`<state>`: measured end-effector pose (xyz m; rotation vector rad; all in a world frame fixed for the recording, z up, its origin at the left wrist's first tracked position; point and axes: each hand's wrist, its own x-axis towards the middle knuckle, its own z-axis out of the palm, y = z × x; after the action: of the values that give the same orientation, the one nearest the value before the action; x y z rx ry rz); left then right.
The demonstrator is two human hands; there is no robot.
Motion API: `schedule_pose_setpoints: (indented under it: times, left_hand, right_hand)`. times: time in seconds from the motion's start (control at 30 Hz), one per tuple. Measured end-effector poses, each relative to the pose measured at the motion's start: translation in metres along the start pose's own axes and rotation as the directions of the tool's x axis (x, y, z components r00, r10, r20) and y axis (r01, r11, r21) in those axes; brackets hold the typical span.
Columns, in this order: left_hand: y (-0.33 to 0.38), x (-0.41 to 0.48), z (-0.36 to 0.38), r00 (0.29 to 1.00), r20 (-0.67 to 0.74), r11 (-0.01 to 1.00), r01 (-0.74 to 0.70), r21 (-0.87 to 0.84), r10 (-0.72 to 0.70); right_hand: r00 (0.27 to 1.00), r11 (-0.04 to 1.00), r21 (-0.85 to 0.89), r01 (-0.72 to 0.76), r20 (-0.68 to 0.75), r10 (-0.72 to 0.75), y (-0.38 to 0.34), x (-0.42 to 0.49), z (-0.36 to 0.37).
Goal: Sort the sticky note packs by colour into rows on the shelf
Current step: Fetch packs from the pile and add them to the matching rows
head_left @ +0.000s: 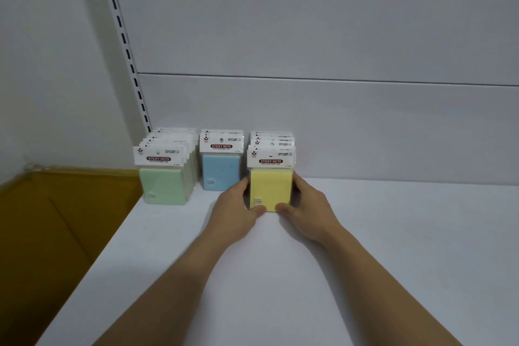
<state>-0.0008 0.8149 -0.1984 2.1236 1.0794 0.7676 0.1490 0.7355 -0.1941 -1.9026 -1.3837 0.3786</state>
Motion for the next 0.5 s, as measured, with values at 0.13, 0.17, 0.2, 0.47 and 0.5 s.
schedule_pose_setpoints:
  times: [0.13, 0.17, 0.2, 0.47, 0.5]
  left_hand:
    - [0.0, 0.0, 0.0, 1.0, -0.003, 1.0, 0.015, 0.002, -0.015]
    - [0.001, 0.001, 0.0, 1.0, -0.005, 1.0, 0.017, 0.021, -0.017]
    - [0.002, 0.002, 0.001, 1.0, -0.001, 0.998, 0.013, 0.058, -0.013]
    - [0.01, 0.02, 0.008, 0.996, -0.001, 0.962, 0.084, 0.258, -0.087]
    - [0.009, 0.019, 0.01, 0.996, -0.027, 0.965, 0.092, 0.245, -0.088]
  right_hand:
    - [0.999, 1.0, 0.009, -0.029, -0.013, 0.029, 0.002, 0.001, 0.0]
    - [0.999, 0.999, 0.001, -0.034, -0.011, 0.034, 0.001, 0.002, 0.0]
    - [0.999, 0.999, -0.018, -0.039, -0.005, 0.039, 0.001, 0.003, 0.0]
    - [0.994, 0.984, -0.148, -0.097, 0.025, 0.102, 0.001, 0.022, -0.006]
    - [0.995, 0.986, -0.132, -0.103, 0.002, 0.104, 0.002, 0.022, -0.005]
